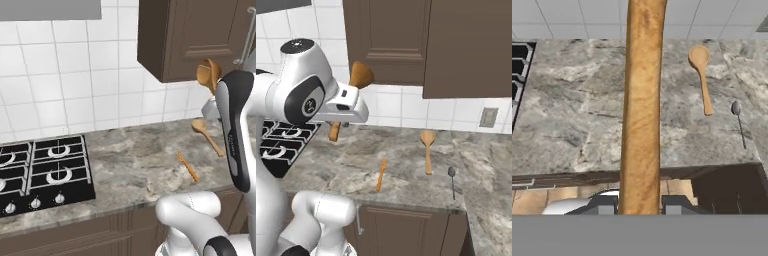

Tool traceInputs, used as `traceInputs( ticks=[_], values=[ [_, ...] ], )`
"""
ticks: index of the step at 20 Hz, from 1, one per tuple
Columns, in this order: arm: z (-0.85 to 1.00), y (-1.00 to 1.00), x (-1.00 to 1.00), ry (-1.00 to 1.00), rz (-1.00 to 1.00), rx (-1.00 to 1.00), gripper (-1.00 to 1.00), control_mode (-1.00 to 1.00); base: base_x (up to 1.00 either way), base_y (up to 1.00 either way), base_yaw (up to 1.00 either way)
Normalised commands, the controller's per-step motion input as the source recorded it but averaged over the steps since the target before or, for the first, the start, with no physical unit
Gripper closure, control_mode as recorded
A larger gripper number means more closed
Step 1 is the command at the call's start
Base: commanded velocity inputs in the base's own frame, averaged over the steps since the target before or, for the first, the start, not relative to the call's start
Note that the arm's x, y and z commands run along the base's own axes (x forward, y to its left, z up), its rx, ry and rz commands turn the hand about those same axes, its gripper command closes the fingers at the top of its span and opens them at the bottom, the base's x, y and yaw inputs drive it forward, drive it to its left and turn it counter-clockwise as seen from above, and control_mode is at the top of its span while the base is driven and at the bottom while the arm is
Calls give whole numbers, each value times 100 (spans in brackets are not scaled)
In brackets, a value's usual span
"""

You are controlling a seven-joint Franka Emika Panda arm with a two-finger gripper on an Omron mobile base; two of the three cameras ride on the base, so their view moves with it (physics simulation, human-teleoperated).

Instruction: Organize the utensils by type. Pick up the wooden spoons from the counter and place them in the open cabinet. Then pick up the metallic utensils from the counter and place them in the open drawer.

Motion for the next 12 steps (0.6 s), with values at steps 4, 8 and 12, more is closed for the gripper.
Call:
traceInputs(
  ticks=[4, 8, 12],
  values=[
    [0, 0, 0, 0, 0, 0, 100, 100, -43, 34, -46],
    [0, 0, 0, 0, 0, 0, 100, 100, -31, 64, -54],
    [0, 0, 0, 0, 0, 0, 100, 100, -37, 54, -58]
  ],
)
